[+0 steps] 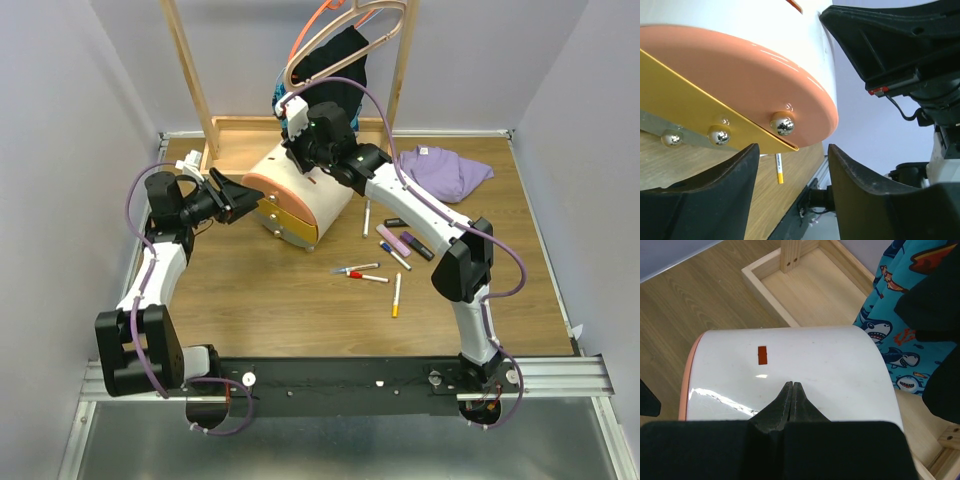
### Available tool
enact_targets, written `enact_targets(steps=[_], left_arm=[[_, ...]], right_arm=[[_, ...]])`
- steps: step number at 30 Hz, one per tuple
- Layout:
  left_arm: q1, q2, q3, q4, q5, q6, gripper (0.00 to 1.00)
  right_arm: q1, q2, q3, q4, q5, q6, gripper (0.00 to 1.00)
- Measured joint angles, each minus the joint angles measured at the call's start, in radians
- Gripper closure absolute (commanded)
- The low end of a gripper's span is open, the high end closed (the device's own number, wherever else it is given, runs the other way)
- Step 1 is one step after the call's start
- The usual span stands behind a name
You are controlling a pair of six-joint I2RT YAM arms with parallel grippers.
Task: Sort the stationery into containers
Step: Open the drawer in the storage box.
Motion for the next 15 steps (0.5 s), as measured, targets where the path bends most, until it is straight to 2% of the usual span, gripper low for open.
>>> enact_targets(steps=[7, 15], left_arm=[[-0.015, 0.070, 0.021, 0.044, 0.021, -0.048, 0.44], [-0.041, 0.109, 0.039, 0.059, 0.035, -0.062, 0.47]], right_arm=[[0.000, 0.011, 0.013, 0.000, 0.000, 0.000, 0.99], [0.000, 0.017, 0.019, 0.002, 0.000, 0.000, 0.99]])
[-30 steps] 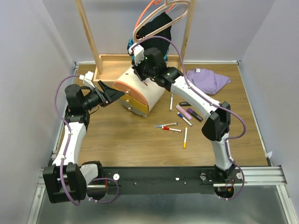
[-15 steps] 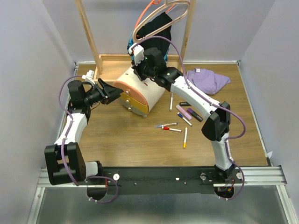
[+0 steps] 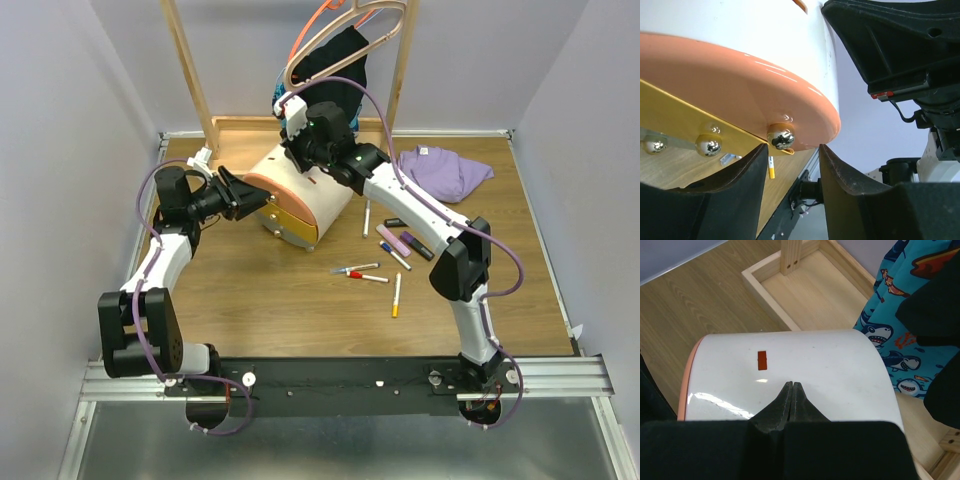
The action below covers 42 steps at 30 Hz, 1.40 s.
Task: Sort the stationery into containers
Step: Open the drawer in the storage box.
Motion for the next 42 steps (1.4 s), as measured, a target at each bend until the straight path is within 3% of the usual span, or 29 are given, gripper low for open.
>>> enact_targets(steps=[24, 34, 42], left_arm=[[-0.036, 0.073, 0.016, 0.048, 0.005, -0.035, 0.55], [-0.039, 0.089, 0.017, 0.052, 0.007, -0.044, 0.66], [-0.039, 0.089, 0.017, 0.053, 0.018, -0.045, 0.68]], right_arm=[[0.000, 0.018, 0.011, 0.017, 0.000, -0.002, 0.99], [0.000, 0.025, 0.015, 0.026, 0.000, -0.004, 0.99], [0.000, 0.031, 0.016, 0.036, 0.000, -0.010, 0.99]])
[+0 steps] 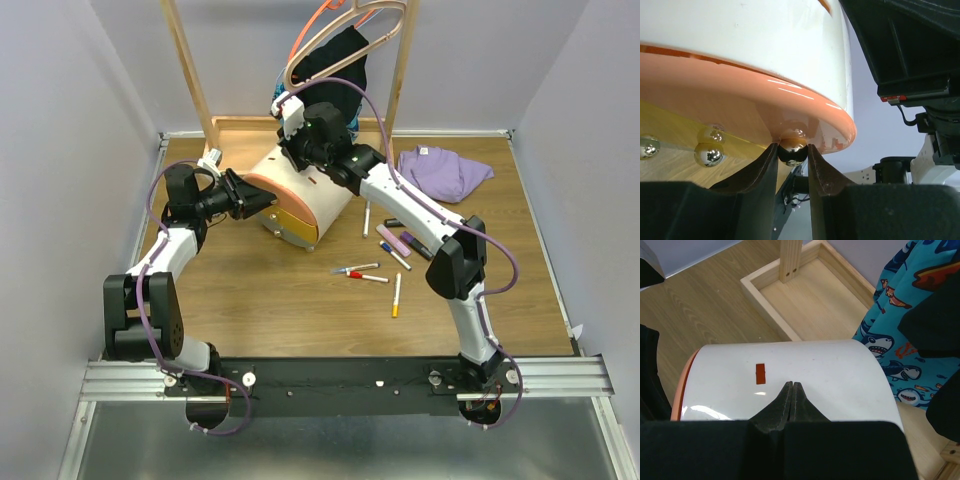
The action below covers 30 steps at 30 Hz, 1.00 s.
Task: Sort the stationery into containers
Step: Open the drawer in the storage box.
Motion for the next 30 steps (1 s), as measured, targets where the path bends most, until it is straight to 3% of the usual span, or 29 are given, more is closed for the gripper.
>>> enact_targets(steps=[9, 30], left_arm=[[0.018, -0.006, -0.009, -0.010, 0.033, 0.001, 0.72], [0.130, -0.193, -0.147, -0.087, 0.081, 0.048, 0.72]], right_arm=[[0.000, 0.010, 0.000, 0.020, 0.000, -0.008, 0.99], [0.000, 0.020, 0.006, 0.032, 0.000, -0.028, 0.99]])
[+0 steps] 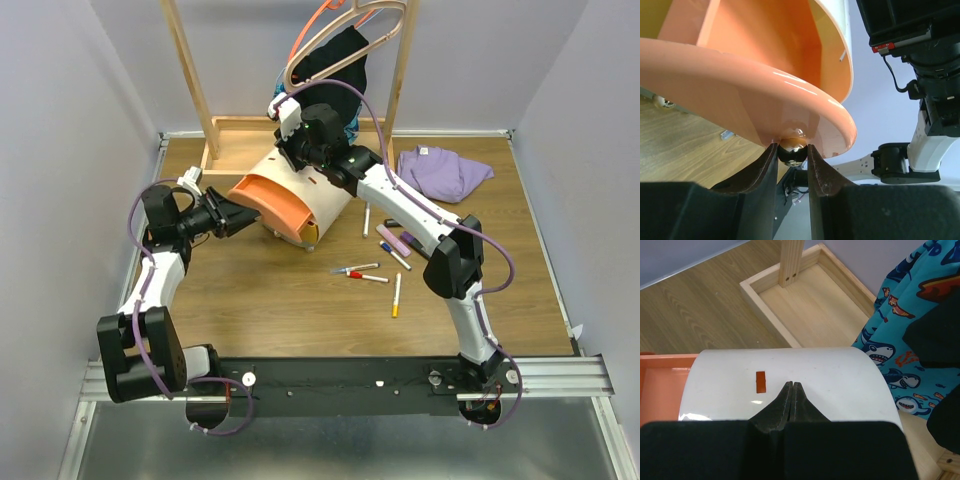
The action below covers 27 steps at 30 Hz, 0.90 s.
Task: Sort the stationery into containers
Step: Open the drawer in the storage box.
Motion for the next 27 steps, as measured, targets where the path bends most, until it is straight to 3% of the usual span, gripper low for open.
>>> enact_targets(steps=[9, 11, 13, 17, 18, 23, 25, 26, 27], left_arm=[[0.024, -0.058, -0.034, -0.051, 0.019, 0.028, 0.71], [0.029, -0.066, -0.037, -0.060, 0.020, 0.035, 0.61], [0.031, -0.072, -0.038, -0.077, 0.022, 0.051, 0.33], [0.039, -0.076, -0.034, -0.155, 0.015, 0.112, 0.16], [0.041, -0.076, -0.030, -0.191, 0.012, 0.135, 0.01], [0.069, -0.085, 0.043, -0.383, 0.015, 0.257, 0.01], [0.095, -0.105, 0.095, -0.487, 0.027, 0.326, 0.01], [0.112, -0.121, 0.131, -0.549, 0.042, 0.372, 0.01], [0.120, -0.132, 0.158, -0.598, 0.056, 0.422, 0.01]], right_arm=[[0.000, 0.000, 0.000, 0.000, 0.000, -0.006, 0.99], [0.000, 0.000, 0.000, 0.000, 0.000, -0.006, 0.99], [0.000, 0.000, 0.000, 0.000, 0.000, -0.006, 0.99], [0.000, 0.000, 0.000, 0.001, 0.001, -0.007, 0.99], [0.000, 0.000, 0.000, 0.001, 0.002, -0.006, 0.99], [0.000, -0.001, 0.000, 0.000, 0.003, -0.006, 0.98], [0.001, -0.013, -0.013, 0.002, 0.016, -0.006, 0.90], [0.002, -0.021, -0.023, 0.001, 0.021, -0.006, 0.74], [0.002, -0.033, -0.034, -0.001, 0.027, -0.006, 0.65]])
